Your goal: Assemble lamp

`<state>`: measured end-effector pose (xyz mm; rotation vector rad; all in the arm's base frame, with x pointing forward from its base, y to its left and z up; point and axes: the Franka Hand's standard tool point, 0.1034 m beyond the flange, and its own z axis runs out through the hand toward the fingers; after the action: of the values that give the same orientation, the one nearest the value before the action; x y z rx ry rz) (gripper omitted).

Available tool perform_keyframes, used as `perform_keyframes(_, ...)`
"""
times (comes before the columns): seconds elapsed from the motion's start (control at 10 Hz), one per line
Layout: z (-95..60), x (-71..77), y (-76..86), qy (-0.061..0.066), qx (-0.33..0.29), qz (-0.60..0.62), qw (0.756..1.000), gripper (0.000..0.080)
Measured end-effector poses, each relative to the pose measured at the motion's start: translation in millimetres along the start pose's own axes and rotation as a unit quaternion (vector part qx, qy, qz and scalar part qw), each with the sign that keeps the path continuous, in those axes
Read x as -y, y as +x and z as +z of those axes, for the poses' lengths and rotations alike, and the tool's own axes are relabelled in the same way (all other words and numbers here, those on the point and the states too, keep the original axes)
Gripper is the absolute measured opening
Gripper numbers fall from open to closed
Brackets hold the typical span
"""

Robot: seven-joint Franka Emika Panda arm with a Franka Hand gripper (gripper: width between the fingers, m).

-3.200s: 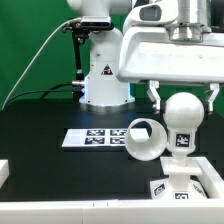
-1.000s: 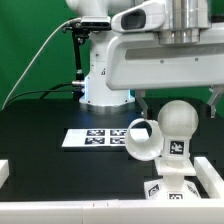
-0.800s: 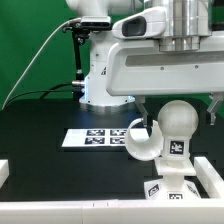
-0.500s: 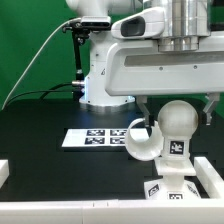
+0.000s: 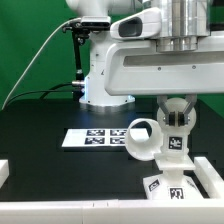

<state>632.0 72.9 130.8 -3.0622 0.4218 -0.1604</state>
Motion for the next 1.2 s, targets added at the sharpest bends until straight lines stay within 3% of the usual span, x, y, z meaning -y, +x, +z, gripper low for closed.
perform_keyframes(0.2,0.0,-0.4,0.2,0.000,0.000,-0.004,1.000,0.0003)
perform_keyframes(0.3,-7.0,1.2,-0.3,0.002,0.009,-0.018,1.000,0.0001)
perform_keyframes(0.5,-36.9,8.9,-6.2,0.008,0.027,-0.040,0.999,0.0001)
perform_keyframes(0.6,-43.9,12.9,-12.9,0.007,0.039,-0.038,0.999,0.0129)
perform_keyframes(0.8,-38.4,8.8,-9.7,0.005,0.034,-0.035,0.999,0.0434)
perform_keyframes(0.9,-38.2,8.8,-10.5,0.005,0.035,-0.034,0.999,0.0434)
perform_keyframes(1.0,-35.5,6.8,-16.3,0.004,0.039,-0.034,0.999,0.0619)
perform_keyframes(1.1,-31.1,4.3,-21.0,0.003,0.035,-0.034,0.999,0.0619)
perform_keyframes(1.2,-24.6,3.9,-25.4,0.001,0.030,-0.036,0.999,0.0684)
